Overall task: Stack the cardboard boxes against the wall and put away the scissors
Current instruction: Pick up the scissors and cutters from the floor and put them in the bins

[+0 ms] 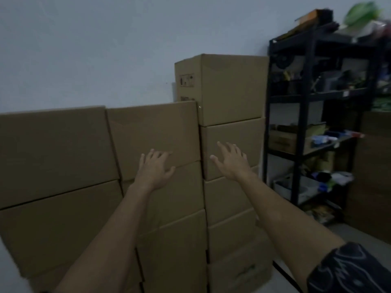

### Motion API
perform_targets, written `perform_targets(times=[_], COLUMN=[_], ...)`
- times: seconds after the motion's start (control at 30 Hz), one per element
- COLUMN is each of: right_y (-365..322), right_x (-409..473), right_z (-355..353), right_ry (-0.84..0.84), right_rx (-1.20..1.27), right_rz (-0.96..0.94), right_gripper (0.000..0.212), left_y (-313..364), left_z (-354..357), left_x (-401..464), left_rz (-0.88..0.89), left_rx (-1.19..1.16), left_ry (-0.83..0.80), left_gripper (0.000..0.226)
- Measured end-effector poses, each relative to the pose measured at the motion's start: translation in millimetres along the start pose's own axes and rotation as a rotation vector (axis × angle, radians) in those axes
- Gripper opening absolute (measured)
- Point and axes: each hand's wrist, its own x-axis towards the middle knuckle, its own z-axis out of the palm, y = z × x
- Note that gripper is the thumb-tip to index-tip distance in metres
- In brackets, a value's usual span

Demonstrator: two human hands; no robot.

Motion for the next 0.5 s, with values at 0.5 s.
perform_targets(times=[0.5], right_y=[304.6], right_x=[-141.9], right_z=[-2.4], right_ry=[-0.287], right_rx=[-0.030], right_rz=[0.424], right_gripper=[0.073], left_y=[281.5], left_z=[192.8], left_x=[-25.3], left_rz=[0.109], left_rx=[-0.103], left_ry=[-0.432], left_gripper=[0.063])
